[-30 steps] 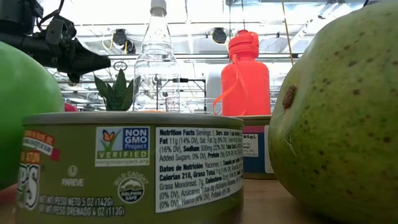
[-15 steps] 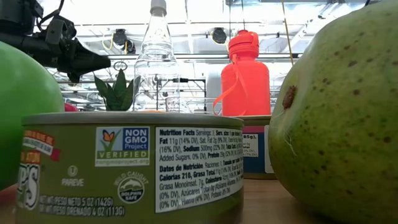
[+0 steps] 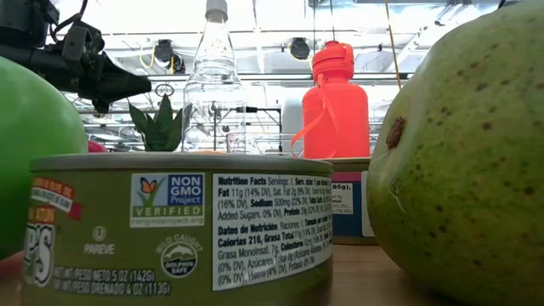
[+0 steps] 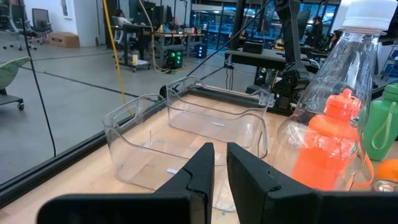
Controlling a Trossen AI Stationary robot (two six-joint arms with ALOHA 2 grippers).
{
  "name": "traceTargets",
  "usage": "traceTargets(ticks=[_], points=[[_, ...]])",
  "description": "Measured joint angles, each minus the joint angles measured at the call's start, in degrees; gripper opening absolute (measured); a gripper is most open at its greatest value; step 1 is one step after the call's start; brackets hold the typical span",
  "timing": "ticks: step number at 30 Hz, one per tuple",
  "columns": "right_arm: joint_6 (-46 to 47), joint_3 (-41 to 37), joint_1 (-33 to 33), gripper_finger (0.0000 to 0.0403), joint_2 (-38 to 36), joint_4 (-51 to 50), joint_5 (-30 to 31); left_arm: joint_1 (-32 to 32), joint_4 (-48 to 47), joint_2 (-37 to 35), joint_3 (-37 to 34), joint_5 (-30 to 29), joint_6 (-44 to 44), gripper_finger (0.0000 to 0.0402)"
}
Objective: Pick & Place Food Item
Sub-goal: Put the green water bottle into the right transparent bin
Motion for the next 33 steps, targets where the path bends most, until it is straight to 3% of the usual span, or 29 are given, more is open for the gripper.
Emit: traceTargets(ticks=[8,19,33], points=[[0.0,-1.8,0.0,0.0330,0.0,0.9,3.3,0.0,0.0,0.0,0.0,0.0,0.1,0.0050],[0.4,-8.4,0.0,0.0379,-0.7,5.5,-0.9,0.0,0.0,0.0,0.0,0.0,0.1,0.0050],[-3.0,-8.6,-2.1,0.0380,-0.8,3.8,1.9,0.0,0.0,0.0,0.0,0.0,0.1,0.0050]])
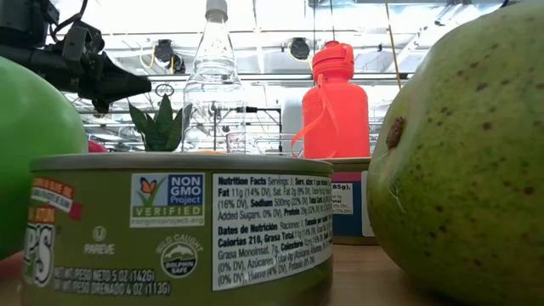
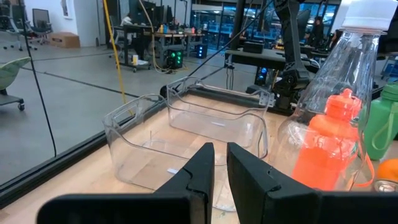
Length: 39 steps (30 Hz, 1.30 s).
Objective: Pick & Place Food Item
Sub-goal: Put the green water bottle into the right transparent bin
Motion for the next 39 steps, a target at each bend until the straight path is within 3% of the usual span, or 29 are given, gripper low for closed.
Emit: traceTargets(ticks=[12,16,39], points=[[-3.5,0.0,-1.3,0.0378,0.4,0.1,0.0,0.0,0.0,0.0,0.0,0.0,0.0,0.0050],[-5.3,0.0,-1.2,0.0358,0.4,0.1,1.3,0.0,0.0,0.0,0.0,0.0,0.0,0.0050],[-8.0,0.1,-1.2,0.0079,1.9,-0.8,3.2,0.0,0.0,0.0,0.0,0.0,0.0,0.0050]])
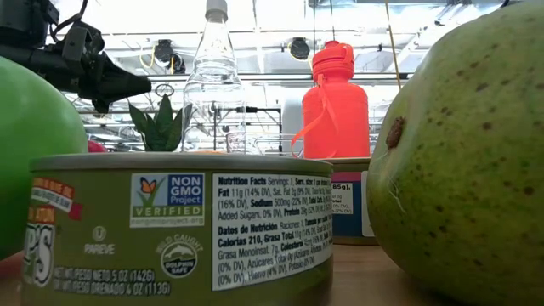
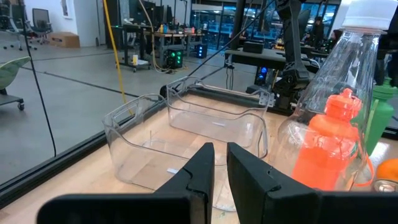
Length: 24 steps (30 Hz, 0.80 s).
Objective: Pick & Place Food Item
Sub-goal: Put the green water bottle into the right transparent bin
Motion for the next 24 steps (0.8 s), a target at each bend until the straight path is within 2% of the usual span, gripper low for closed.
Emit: traceTargets(ticks=[6,24], points=[[0.1,0.0,0.0,0.0047,0.0,-0.1,0.0,0.0,0.0,0.0,0.0,0.0,0.0,0.0050],[-10.1,-0.1,-1.6,0.0046,-0.7,4.1,1.2,0.0,0.0,0.0,0.0,0.0,0.0,0.0050]])
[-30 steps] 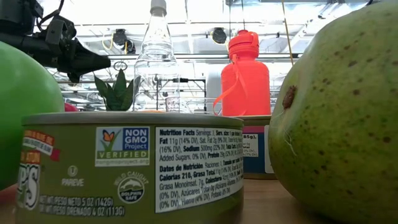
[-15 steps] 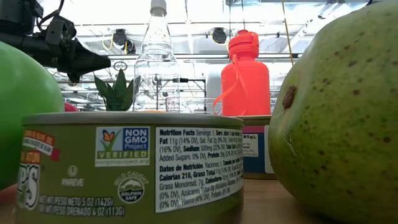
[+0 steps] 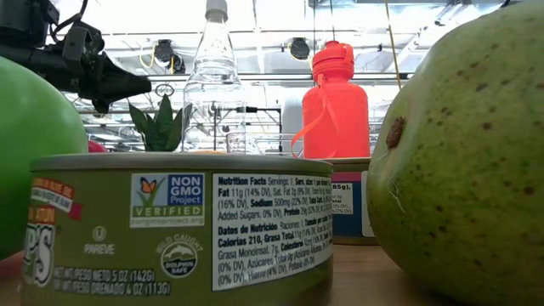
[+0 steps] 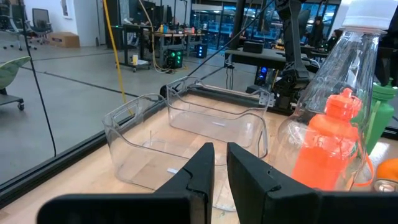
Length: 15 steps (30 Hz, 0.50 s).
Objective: Pick & Place Food Item
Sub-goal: Put the green water bottle into the right transparent bin
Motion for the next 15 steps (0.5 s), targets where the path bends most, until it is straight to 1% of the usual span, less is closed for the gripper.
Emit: traceTargets(ticks=[15], points=[[-5.4,-0.1,-2.2,0.0044,-4.3,3.0,1.2,0.0,0.0,0.0,0.0,0.0,0.0,0.0050]])
